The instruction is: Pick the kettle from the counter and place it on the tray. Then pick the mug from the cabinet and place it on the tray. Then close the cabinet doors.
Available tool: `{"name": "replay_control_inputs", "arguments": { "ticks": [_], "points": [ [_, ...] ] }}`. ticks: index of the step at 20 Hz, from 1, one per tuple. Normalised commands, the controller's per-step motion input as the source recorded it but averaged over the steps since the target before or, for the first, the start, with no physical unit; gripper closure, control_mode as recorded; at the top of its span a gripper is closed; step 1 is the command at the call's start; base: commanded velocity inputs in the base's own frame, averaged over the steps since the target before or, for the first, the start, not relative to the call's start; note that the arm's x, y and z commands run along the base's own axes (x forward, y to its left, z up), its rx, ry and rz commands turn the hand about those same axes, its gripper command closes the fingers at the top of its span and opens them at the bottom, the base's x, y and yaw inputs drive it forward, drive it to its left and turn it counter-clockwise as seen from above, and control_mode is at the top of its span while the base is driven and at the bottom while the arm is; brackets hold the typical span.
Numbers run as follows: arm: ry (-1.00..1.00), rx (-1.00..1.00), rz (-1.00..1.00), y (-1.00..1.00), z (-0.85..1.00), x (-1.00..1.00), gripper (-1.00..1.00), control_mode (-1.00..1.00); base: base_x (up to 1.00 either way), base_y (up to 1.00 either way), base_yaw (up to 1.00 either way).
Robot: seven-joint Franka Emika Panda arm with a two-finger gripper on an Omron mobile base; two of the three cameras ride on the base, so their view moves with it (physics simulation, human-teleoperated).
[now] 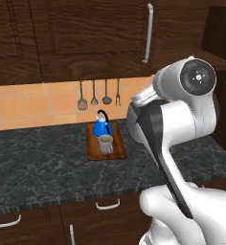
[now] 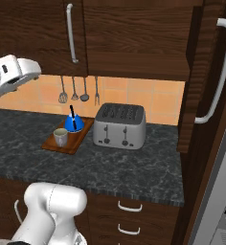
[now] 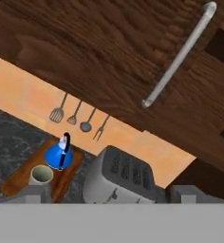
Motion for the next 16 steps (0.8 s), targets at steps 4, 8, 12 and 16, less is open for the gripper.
{"name": "replay_control_inputs", "arguments": {
  "ticks": [4, 8, 12, 16],
  "points": [
    [0.04, 0.65, -0.33, 0.0, -0.01, -0.49, -1.0, -1.0, 0.0, 0.0, 0.0],
    [-0.08, 0.71, -0.36, 0.01, -0.19, -0.43, -1.0, -1.0, 0.0, 0.0, 0.0],
    [-0.32, 0.67, -0.53, 0.2, -0.48, -0.19, -1.0, -1.0, 0.0, 0.0, 0.0],
    [-0.08, 0.66, -0.73, 0.17, -0.29, 0.1, -1.0, -1.0, 0.0, 0.0, 0.0]
  ]
}}
